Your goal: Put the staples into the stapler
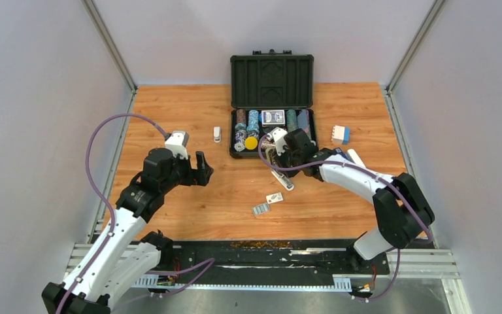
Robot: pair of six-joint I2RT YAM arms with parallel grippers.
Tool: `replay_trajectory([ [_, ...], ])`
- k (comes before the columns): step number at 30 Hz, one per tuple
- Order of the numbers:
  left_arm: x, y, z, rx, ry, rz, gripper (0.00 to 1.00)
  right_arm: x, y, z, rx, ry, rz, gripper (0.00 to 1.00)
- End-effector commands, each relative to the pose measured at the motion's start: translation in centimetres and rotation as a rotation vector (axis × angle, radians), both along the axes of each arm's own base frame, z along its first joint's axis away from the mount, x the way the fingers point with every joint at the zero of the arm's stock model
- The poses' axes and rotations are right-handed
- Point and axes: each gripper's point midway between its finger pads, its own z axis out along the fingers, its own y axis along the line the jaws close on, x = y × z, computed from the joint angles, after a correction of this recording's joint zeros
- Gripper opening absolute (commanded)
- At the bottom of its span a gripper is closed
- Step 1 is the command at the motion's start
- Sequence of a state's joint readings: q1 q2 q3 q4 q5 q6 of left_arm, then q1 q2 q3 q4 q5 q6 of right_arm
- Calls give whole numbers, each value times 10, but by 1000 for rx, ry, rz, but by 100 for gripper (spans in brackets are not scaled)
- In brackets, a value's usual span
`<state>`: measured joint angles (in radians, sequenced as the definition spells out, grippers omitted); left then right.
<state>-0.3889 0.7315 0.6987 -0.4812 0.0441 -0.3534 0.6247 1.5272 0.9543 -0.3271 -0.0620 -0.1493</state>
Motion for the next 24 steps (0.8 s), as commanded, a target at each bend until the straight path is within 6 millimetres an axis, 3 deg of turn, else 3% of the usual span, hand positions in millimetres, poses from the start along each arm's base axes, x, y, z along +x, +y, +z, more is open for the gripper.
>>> replay_trajectory([
  [1,4,-4,6,-4,-35,-18,100,7,7,-1,31,-18,28,6],
  [24,3,-4,7,-3,-36,-18,100,3,6,-15,21,38,39,5],
])
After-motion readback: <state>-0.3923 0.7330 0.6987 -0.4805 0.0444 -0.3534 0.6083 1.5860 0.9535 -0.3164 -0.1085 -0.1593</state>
